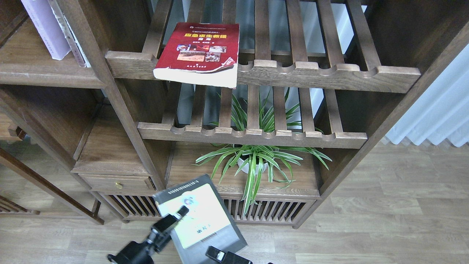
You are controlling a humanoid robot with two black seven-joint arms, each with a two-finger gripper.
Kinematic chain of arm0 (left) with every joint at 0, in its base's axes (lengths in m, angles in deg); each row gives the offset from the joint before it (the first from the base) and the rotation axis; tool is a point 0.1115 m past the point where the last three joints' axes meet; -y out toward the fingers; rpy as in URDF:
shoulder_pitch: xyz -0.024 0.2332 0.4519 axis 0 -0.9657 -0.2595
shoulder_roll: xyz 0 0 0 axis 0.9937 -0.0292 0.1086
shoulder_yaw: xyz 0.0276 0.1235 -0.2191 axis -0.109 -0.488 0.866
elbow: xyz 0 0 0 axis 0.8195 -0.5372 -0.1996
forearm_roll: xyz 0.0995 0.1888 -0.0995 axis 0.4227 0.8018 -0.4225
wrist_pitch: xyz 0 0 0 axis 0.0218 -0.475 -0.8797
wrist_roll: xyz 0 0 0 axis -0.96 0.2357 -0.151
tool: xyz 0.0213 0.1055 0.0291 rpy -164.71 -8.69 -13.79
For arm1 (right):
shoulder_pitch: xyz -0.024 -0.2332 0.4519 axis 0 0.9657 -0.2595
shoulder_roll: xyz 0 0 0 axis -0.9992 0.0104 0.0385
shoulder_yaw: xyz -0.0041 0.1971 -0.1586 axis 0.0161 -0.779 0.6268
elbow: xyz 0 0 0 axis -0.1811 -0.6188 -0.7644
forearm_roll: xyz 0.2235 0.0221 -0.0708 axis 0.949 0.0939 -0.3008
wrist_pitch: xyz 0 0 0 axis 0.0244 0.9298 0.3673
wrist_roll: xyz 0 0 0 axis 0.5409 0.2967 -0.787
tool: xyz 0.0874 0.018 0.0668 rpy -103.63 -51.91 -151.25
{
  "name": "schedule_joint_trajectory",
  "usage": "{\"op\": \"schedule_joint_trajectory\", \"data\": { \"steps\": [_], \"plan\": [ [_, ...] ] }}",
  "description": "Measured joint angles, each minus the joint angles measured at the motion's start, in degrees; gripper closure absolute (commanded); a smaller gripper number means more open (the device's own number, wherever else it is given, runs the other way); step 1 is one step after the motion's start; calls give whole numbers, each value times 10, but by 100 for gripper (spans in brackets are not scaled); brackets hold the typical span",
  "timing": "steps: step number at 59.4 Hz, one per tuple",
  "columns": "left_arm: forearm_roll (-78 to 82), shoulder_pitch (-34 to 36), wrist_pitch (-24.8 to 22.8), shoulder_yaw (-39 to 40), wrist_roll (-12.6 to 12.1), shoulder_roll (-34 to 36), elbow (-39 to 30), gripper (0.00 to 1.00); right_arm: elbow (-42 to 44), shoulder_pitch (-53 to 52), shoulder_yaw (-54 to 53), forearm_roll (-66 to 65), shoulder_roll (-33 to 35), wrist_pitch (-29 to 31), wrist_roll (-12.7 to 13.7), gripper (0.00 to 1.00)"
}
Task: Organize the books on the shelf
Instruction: 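Grasp the white-green book with the left gripper, then carry the white-green book with the left gripper to the side bookshelf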
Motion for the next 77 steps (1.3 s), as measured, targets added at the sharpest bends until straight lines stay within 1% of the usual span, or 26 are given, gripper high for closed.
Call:
{"op": "schedule_joint_trajectory", "data": {
  "steps": [7, 11, 14, 20, 26, 27, 31, 36, 43, 49, 60, 68, 77],
  "plan": [
    [2, -34, 0, 129, -5, 59, -26, 97, 5, -3, -2, 4, 0, 0, -1, 1],
    [7, -43, 0, 204, -14, 78, -29, 97, 10, -5, -3, 5, 0, 0, -1, 1],
    [13, -45, 0, 268, -25, 89, -29, 97, 13, -6, -3, 5, 0, 0, -1, 1],
    [37, -43, 0, 370, -60, 97, -29, 97, 19, -11, -1, 5, 0, 0, -1, 1],
    [76, -17, 0, 436, -87, 99, -29, 97, 22, -12, 0, 5, 0, 0, -1, 1],
    [103, 4, 0, 466, -98, 99, -29, 97, 22, -11, 0, 5, 0, 0, -1, 1],
    [131, 24, 0, 489, -106, 100, -28, 97, 22, -10, -1, 5, 0, 0, -1, 1],
    [192, 79, 0, 524, -114, 98, -25, 97, 22, -8, -2, 5, 0, 0, -1, 1],
    [282, 172, 0, 536, -121, 85, -6, 97, 22, -7, -2, 5, 0, 0, -1, 1],
    [359, 255, 0, 536, -124, 60, 19, 97, 22, -7, -3, 5, 0, 0, -1, 1],
    [460, 357, 0, 528, -125, 28, 68, 97, 22, -4, -7, 6, 0, 0, -1, 1],
    [503, 424, 0, 488, -125, 4, 110, 97, 22, -3, -8, 7, 0, 0, -1, 1],
    [538, 501, 0, 440, -124, -2, 149, 96, 22, -3, -8, 7, 0, 0, -2, 1]
  ]
}}
